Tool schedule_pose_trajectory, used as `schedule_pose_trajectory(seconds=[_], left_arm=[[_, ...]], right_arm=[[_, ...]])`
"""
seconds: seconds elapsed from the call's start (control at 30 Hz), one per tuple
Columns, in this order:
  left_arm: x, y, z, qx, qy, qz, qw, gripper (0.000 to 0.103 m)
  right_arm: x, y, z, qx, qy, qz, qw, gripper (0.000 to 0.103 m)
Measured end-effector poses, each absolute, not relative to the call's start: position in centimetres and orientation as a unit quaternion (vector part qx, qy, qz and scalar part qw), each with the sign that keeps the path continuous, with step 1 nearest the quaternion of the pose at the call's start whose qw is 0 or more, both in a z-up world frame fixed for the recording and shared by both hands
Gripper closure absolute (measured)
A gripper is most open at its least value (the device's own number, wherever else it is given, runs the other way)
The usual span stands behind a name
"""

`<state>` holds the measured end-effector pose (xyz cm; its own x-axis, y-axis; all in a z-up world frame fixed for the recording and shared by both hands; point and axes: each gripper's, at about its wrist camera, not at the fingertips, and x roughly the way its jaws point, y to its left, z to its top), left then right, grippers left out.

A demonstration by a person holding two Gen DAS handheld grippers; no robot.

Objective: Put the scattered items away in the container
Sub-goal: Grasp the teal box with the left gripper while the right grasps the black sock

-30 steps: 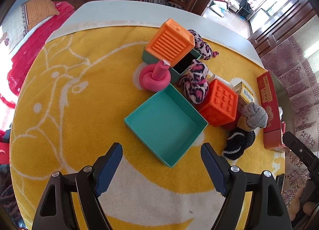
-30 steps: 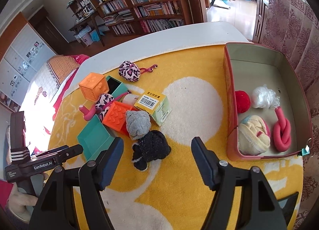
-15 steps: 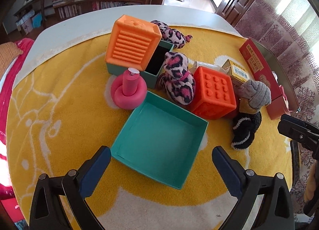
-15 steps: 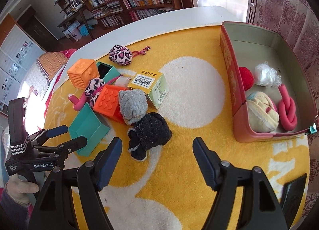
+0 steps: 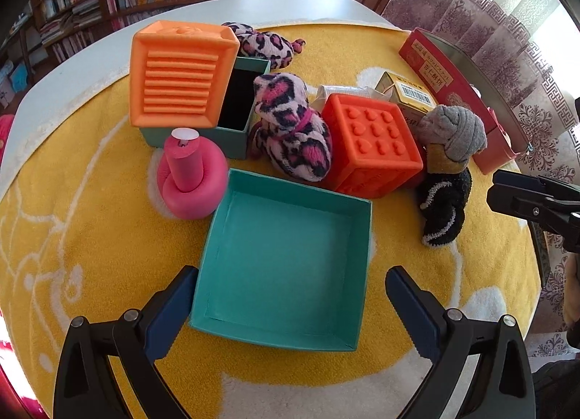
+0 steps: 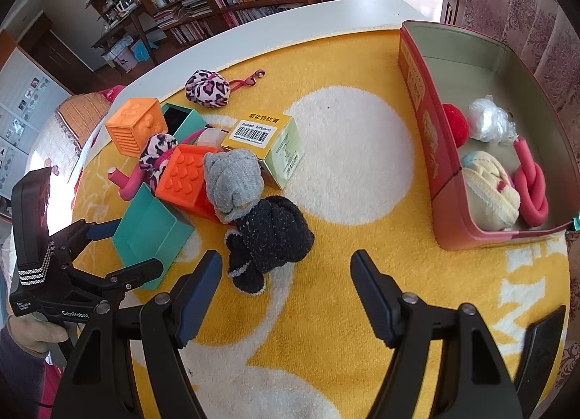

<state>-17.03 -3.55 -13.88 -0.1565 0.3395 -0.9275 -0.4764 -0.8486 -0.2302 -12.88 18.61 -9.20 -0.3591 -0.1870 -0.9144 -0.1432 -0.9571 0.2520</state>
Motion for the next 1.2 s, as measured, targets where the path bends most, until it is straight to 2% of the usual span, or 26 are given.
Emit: schedule_pose_trajectory(seconds=[0.37,0.5,0.97,1.0,1.03,1.07,1.2], left_arm=[[-17.1,-3.4,-15.1,-0.585,0.059,0.776,0.229,0.001],[-16.5,-1.6,-15.6,-0.583,0.126,0.776,0.203,0.0],[-17.1,-1.9,-15.6,-0.592,0.098,0.78,0.176,0.0],[-17.1,-1.9,-15.5,-0.592,0.097,0.781,0.173,0.003],[-17.1,-2.0,-15.4,-0.59,0.095,0.783,0.171,0.004],[-17.0,-2.0,-15.3,-0.59,0.092,0.784,0.17,0.006],[-16.3,-2.6,-14.7,-0.586,0.072,0.79,0.165,0.008]], right_arm=[[-13.8,17.5,-10.1,0.575,-0.132,-0.807,0.022,0.026],[-14.3,17.0,-10.8,0.579,-0.121,-0.806,0.024,0.026],[-15.8,17.1,-12.5,0.581,-0.095,-0.807,0.031,0.026],[-15.8,17.0,-12.6,0.581,-0.092,-0.808,0.034,0.029],[-15.8,17.0,-12.7,0.582,-0.092,-0.807,0.04,0.04],[-15.8,16.9,-12.8,0.584,-0.097,-0.805,0.049,0.046],[-15.4,16.8,-12.5,0.582,-0.096,-0.806,0.053,0.049]])
